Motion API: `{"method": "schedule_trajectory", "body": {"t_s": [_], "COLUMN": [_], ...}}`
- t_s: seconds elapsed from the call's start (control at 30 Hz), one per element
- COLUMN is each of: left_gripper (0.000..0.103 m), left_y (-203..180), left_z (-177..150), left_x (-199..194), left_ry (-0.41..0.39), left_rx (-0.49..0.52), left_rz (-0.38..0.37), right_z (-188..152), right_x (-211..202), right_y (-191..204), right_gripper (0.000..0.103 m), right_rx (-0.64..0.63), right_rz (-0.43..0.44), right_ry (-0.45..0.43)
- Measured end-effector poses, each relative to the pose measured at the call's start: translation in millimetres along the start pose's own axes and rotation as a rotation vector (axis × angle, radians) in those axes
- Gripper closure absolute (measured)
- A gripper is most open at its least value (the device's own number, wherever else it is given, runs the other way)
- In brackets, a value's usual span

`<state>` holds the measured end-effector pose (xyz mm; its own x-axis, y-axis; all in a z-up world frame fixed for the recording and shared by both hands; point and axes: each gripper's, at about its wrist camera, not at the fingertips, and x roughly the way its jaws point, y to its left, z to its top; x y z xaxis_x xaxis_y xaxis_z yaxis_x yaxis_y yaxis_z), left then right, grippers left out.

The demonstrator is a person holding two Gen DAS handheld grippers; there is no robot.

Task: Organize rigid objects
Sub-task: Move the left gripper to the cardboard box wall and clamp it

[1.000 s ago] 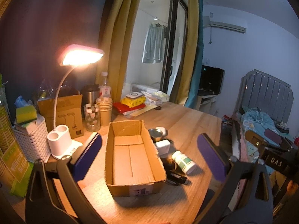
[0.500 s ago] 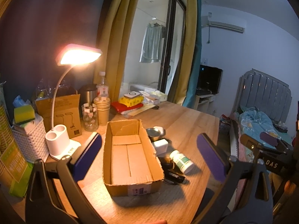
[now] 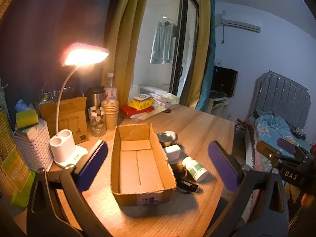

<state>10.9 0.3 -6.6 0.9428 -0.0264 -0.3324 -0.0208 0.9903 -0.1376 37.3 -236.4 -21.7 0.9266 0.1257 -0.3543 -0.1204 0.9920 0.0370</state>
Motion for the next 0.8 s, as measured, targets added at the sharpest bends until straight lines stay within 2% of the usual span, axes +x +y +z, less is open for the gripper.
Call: {"method": "schedule_trajectory", "body": {"t_s": [0.4, 0.6, 0.8], "left_gripper": [0.001, 0.001, 0.001], "left_y": [11, 32, 50], "left_z": [-1, -4, -12], "left_x": [15, 34, 61], "left_ry": [0.054, 0.118, 0.188], "left_rx": [-0.022, -0.079, -0.079], "left_rz": [0.027, 0.069, 0.121], "right_z": [5, 9, 7], "right_x": [15, 36, 61], "right_y": [9, 14, 16], "right_gripper": [0.006, 0.006, 0.006], "right_rx": [-0.029, -0.057, -0.078], "right_rz": [0.022, 0.040, 0.047], "right_ry": [0.014, 0.038, 0.072]}}
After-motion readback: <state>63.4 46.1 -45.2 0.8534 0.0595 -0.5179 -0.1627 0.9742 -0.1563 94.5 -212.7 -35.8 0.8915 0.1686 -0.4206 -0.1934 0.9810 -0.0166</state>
